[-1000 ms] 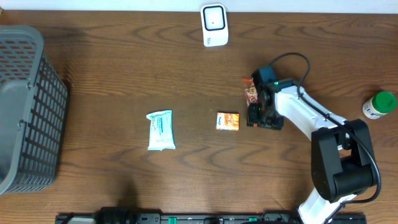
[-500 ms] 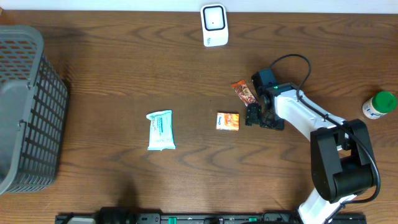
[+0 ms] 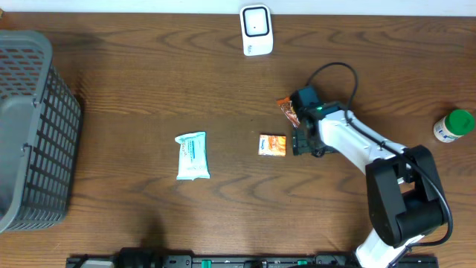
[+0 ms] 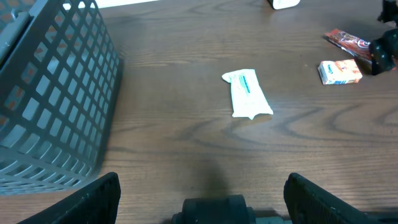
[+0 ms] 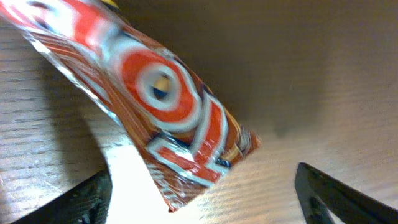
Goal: Scan the item barcode
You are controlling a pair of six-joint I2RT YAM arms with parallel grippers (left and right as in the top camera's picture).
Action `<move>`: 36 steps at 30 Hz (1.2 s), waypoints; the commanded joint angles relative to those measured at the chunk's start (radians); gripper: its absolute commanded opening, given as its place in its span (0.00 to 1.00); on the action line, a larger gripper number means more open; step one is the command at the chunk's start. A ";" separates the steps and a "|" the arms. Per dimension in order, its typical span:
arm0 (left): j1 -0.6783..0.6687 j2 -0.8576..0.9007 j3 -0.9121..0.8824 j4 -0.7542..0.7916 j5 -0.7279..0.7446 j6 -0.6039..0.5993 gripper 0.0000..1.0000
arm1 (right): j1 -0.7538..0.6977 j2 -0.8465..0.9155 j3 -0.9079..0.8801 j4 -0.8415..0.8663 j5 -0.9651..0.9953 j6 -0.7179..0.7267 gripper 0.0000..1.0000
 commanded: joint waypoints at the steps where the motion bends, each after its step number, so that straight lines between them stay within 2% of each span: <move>1: -0.004 -0.002 0.001 -0.002 -0.009 0.010 0.84 | 0.032 -0.013 -0.006 0.041 0.131 -0.139 0.94; 6: -0.004 -0.002 0.001 -0.002 -0.009 0.010 0.84 | 0.023 0.023 -0.008 0.121 0.138 -0.183 0.93; 8: -0.004 -0.002 0.001 -0.002 -0.009 0.010 0.84 | 0.015 0.047 -0.008 0.132 0.133 -0.187 0.87; 13: -0.004 -0.002 0.001 -0.002 -0.009 0.010 0.84 | 0.015 0.117 -0.008 0.132 0.097 -0.195 0.52; 14: -0.004 -0.002 0.001 -0.002 -0.009 0.010 0.84 | 0.015 0.128 -0.008 0.133 0.097 -0.194 0.40; 16: -0.004 -0.002 0.001 -0.002 -0.009 0.010 0.84 | 0.015 0.139 -0.008 0.124 0.095 -0.189 0.08; 17: -0.004 -0.002 0.001 -0.002 -0.009 0.010 0.84 | 0.016 0.139 -0.008 0.117 0.095 -0.177 0.01; 20: -0.004 -0.002 0.001 -0.002 -0.009 0.010 0.84 | 0.023 0.117 0.013 0.084 0.024 -0.174 0.01; 24: -0.004 -0.002 0.001 -0.002 -0.009 0.010 0.84 | 0.021 0.061 0.100 -0.028 -0.213 -0.180 0.01; 26: -0.004 -0.002 0.001 -0.002 -0.009 0.010 0.84 | 0.013 0.024 0.158 -0.094 -0.393 -0.215 0.01; 29: -0.004 -0.002 0.001 -0.002 -0.009 0.010 0.84 | -0.015 -0.026 0.224 -0.156 -0.817 -0.323 0.01; 31: -0.004 -0.002 0.001 -0.002 -0.009 0.010 0.84 | -0.039 -0.040 0.225 -0.163 -1.000 -0.327 0.01; 36: -0.004 -0.002 0.001 -0.002 -0.009 0.010 0.84 | -0.090 -0.017 0.181 -0.157 -1.277 -0.332 0.01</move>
